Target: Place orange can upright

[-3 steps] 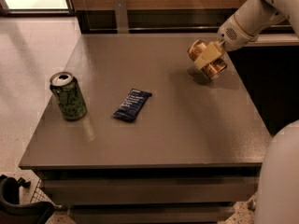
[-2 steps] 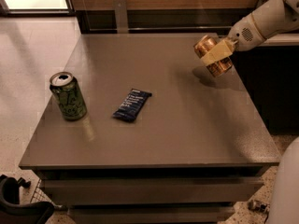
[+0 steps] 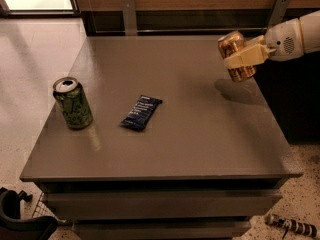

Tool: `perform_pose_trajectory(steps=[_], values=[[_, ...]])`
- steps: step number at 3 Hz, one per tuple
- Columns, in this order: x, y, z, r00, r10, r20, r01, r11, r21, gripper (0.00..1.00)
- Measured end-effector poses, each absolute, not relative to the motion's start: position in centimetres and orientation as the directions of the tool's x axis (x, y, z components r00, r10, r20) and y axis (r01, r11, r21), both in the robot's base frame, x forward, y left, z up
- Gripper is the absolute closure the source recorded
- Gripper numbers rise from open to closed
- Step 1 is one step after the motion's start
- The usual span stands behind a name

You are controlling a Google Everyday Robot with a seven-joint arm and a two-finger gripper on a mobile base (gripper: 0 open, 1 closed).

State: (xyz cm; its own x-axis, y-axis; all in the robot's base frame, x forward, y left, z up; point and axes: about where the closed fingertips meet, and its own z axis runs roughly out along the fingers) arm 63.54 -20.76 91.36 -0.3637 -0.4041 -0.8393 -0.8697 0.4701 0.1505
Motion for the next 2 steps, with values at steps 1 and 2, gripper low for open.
perform_pose_trajectory(steps=[1,2], values=[[62.1,-19.2,91.0,-0.335,-0.341,-0.878,-0.879,0.448,0.161,1.0],[61.3,-17.3,90.8,-0.302,-0.295,-0.906,-0.892,0.423,0.16,1.0]])
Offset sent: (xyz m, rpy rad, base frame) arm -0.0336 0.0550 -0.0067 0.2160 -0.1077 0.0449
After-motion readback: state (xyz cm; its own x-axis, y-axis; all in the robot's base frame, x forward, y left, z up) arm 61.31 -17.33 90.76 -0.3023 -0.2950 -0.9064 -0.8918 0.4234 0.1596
